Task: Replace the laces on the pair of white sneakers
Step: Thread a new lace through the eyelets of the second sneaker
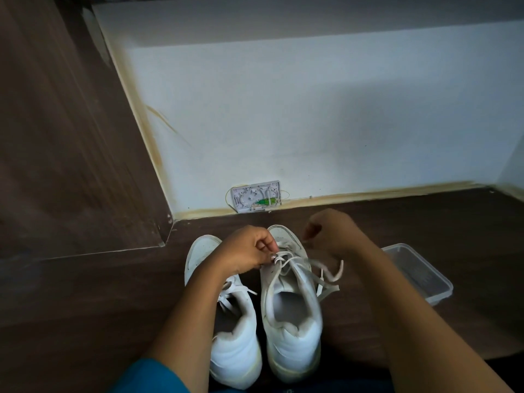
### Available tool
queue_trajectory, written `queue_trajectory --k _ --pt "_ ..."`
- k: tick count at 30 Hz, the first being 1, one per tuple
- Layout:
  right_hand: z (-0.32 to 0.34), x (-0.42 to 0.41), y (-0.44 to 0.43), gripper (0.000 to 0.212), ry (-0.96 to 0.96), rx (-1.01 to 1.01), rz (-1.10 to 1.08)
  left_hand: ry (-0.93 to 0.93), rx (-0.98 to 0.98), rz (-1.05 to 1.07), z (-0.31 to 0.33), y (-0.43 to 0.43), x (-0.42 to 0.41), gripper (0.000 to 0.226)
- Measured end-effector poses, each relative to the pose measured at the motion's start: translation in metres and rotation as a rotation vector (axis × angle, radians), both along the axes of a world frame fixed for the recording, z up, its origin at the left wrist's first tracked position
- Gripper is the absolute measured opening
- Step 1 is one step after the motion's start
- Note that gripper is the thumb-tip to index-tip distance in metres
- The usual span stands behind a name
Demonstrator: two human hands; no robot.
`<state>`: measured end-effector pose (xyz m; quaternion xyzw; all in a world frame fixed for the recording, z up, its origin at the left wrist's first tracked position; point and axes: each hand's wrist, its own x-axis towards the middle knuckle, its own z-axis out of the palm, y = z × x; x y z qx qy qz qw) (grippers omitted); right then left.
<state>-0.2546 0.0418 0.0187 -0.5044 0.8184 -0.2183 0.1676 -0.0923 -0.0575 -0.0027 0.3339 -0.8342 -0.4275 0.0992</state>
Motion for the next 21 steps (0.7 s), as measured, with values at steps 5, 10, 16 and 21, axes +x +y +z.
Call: queue_trajectory --k 5,10,16,21 --pt "-0.004 0.020 -0.004 0.009 -0.160 0.046 0.144 -0.065 -0.069 0.036 -0.003 0.001 -0.004 0.025" --pt "-0.008 0.021 -0.006 0.024 -0.056 0.122 0.187 -0.117 -0.179 -0.006 -0.005 0.004 -0.006 0.015" --pt "0.000 0.024 -0.002 0.020 0.042 0.100 0.210 -0.186 -0.297 -0.064 -0.001 0.007 -0.008 0.009" --pt "-0.003 0.021 -0.003 0.016 -0.041 0.052 0.175 -0.132 -0.293 -0.036 -0.004 0.005 -0.005 0.016"
